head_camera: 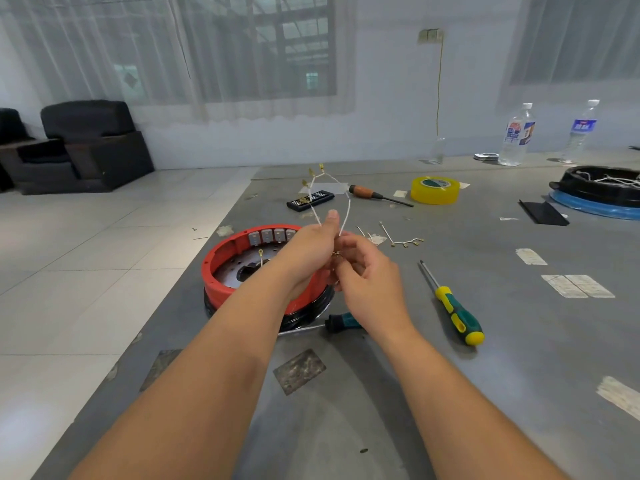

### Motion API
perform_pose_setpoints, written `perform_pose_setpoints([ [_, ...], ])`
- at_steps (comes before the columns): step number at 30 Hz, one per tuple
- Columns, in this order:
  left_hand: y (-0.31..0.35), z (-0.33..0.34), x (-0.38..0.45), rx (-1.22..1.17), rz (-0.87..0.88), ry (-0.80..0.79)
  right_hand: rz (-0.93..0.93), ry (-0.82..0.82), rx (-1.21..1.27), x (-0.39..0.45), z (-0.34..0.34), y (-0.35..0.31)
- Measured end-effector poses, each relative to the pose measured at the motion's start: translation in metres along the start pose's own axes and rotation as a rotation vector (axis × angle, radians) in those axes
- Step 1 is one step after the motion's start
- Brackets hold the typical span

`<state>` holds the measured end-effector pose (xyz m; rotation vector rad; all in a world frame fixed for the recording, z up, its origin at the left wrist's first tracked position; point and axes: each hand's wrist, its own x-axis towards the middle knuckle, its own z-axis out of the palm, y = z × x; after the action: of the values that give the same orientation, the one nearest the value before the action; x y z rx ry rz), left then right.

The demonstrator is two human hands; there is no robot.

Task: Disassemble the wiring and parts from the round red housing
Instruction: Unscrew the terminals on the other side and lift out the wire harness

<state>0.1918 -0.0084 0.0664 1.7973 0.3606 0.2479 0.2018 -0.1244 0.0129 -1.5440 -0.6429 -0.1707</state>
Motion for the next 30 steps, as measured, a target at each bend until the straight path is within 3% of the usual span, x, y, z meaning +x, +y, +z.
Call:
perform_pose_setpoints([
  [6,-0.001,0.000,0.001,-0.077,-0.003,-0.063,-0.024,0.039,0.009,-0.001,0.002,0.001],
  [10,-0.004,-0.003,-0.001,0.011,0.031,-0.098,-0.015,0.079,-0.036,-0.001,-0.001,0.005],
  [14,-0.018,-0.021,-0.011,0.428,0.262,0.046,0.016,0.124,-0.210,0.002,-0.008,0.013],
  [18,-0.046,-0.045,-0.038,0.659,0.440,0.258,0.068,0.145,-0.411,0.007,-0.016,0.020],
  [21,-0.071,-0.054,-0.052,0.986,0.444,0.392,0.110,0.107,-0.519,0.008,-0.019,0.021],
  [30,-0.102,-0.043,-0.057,1.012,0.485,0.531,0.333,0.097,-0.760,0.080,-0.048,0.028],
])
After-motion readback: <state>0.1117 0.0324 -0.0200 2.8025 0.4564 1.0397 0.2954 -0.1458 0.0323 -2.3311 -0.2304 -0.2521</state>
